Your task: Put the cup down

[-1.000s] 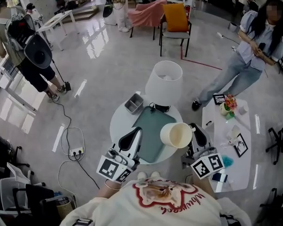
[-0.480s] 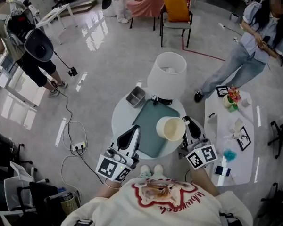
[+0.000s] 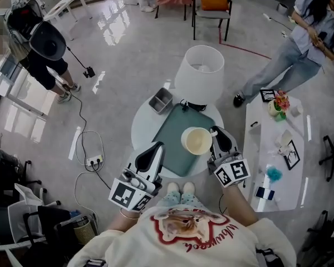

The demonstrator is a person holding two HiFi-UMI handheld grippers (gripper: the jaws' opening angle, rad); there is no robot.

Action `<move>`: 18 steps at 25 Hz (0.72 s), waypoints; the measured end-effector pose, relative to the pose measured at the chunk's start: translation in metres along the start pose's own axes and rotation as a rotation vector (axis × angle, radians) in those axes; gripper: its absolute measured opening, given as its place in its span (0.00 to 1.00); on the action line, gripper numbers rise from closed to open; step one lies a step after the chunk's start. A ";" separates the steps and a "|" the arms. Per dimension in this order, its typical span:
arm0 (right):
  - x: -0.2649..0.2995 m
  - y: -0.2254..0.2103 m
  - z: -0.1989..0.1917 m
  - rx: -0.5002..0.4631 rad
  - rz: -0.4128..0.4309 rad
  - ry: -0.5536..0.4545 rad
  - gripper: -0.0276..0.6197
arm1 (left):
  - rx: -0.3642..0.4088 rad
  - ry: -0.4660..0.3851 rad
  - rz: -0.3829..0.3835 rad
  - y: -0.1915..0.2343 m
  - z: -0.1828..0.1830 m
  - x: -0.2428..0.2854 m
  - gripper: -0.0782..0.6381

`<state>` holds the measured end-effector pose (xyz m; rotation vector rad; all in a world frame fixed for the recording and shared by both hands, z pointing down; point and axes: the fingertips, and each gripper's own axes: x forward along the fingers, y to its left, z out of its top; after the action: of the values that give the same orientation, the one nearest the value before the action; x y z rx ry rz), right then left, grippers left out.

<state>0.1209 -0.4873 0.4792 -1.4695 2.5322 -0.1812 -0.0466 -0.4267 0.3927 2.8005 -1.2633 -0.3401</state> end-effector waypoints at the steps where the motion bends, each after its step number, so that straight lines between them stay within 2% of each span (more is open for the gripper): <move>1: 0.000 0.000 -0.006 0.001 -0.004 0.007 0.12 | 0.002 0.005 -0.002 0.000 -0.001 0.000 0.13; 18: -0.004 -0.002 -0.090 0.018 -0.009 0.143 0.12 | -0.013 0.051 0.025 0.002 -0.020 -0.002 0.13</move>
<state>0.1026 -0.4846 0.5674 -1.5120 2.6277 -0.3216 -0.0454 -0.4271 0.4127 2.7608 -1.2797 -0.2730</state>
